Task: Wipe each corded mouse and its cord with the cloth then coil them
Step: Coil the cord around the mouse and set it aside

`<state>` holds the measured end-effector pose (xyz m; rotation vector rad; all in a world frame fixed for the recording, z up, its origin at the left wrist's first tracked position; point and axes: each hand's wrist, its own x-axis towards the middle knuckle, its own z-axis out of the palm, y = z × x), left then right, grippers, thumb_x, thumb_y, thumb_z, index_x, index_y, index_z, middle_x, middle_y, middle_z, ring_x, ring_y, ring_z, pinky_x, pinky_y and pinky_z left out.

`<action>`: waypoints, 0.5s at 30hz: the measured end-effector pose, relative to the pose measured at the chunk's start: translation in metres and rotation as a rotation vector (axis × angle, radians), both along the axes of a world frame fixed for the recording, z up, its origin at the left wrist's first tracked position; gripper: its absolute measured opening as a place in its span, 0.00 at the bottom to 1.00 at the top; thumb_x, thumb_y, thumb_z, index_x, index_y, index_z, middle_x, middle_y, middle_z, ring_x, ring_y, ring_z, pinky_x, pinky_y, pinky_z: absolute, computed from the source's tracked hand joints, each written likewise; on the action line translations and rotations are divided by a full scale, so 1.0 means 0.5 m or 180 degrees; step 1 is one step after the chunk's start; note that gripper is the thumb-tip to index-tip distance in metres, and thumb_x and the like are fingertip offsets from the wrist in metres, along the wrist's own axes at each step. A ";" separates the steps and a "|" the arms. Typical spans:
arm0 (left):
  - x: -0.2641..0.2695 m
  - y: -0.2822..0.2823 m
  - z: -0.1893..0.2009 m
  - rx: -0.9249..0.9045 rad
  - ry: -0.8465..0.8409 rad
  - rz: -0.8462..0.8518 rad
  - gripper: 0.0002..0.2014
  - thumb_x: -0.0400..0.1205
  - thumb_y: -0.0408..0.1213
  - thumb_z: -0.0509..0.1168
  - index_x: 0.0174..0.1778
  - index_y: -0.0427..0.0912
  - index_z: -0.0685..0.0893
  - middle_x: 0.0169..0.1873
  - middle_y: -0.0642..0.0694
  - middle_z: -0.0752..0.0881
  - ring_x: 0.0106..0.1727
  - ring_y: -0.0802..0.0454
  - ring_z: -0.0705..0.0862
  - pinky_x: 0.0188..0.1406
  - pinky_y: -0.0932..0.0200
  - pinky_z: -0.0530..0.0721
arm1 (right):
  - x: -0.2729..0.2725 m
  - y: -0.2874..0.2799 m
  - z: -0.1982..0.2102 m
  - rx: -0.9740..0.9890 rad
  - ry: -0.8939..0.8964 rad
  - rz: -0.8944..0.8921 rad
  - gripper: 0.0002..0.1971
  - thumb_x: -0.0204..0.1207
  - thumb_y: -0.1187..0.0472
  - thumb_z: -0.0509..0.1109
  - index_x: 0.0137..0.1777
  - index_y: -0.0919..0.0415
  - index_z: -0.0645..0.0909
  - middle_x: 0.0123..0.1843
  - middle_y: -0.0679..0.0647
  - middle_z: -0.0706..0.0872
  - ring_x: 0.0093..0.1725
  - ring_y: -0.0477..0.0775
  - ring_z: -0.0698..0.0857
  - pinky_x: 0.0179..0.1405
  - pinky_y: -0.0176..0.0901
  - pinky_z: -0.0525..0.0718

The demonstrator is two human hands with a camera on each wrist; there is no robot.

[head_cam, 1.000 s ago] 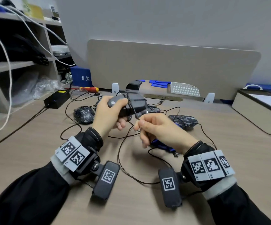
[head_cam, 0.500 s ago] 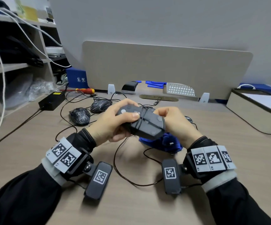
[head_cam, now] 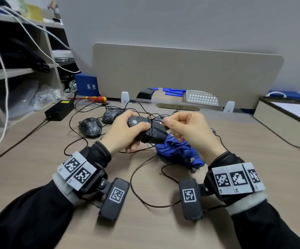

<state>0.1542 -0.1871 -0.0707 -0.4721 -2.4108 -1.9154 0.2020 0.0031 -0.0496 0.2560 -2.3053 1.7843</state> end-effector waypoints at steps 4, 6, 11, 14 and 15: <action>-0.014 -0.008 0.002 0.0547 -0.0116 0.0408 0.12 0.84 0.38 0.67 0.51 0.38 0.70 0.25 0.33 0.79 0.12 0.48 0.72 0.10 0.65 0.67 | 0.006 -0.017 -0.007 0.0187 -0.0035 0.0512 0.11 0.84 0.64 0.69 0.51 0.75 0.86 0.22 0.44 0.74 0.21 0.40 0.68 0.21 0.26 0.66; -0.016 -0.009 0.004 0.0810 -0.0129 0.0518 0.11 0.84 0.38 0.67 0.52 0.38 0.71 0.28 0.32 0.80 0.14 0.48 0.73 0.11 0.66 0.67 | 0.006 -0.024 -0.014 0.0328 -0.0232 0.0766 0.10 0.85 0.65 0.67 0.50 0.73 0.86 0.23 0.45 0.73 0.20 0.39 0.67 0.20 0.26 0.64; -0.006 -0.006 0.013 0.1405 -0.0174 0.0358 0.08 0.85 0.36 0.65 0.53 0.37 0.74 0.39 0.31 0.82 0.16 0.49 0.73 0.10 0.66 0.66 | 0.003 -0.020 -0.025 0.0461 -0.0601 0.1205 0.12 0.89 0.64 0.61 0.54 0.70 0.85 0.25 0.49 0.67 0.22 0.43 0.63 0.19 0.31 0.57; 0.005 -0.002 0.019 0.1590 -0.0181 0.0155 0.06 0.86 0.36 0.63 0.54 0.38 0.74 0.37 0.33 0.81 0.16 0.50 0.71 0.12 0.68 0.63 | -0.003 -0.015 -0.031 0.0497 -0.0800 0.1183 0.13 0.90 0.62 0.59 0.52 0.68 0.84 0.25 0.49 0.68 0.23 0.44 0.63 0.20 0.32 0.61; 0.009 -0.001 0.020 0.1637 -0.0210 0.0051 0.08 0.86 0.36 0.62 0.56 0.37 0.74 0.37 0.33 0.80 0.16 0.50 0.70 0.12 0.68 0.62 | -0.005 -0.014 -0.034 0.0508 -0.0871 0.1196 0.13 0.90 0.62 0.59 0.51 0.68 0.84 0.25 0.49 0.69 0.24 0.45 0.64 0.21 0.32 0.62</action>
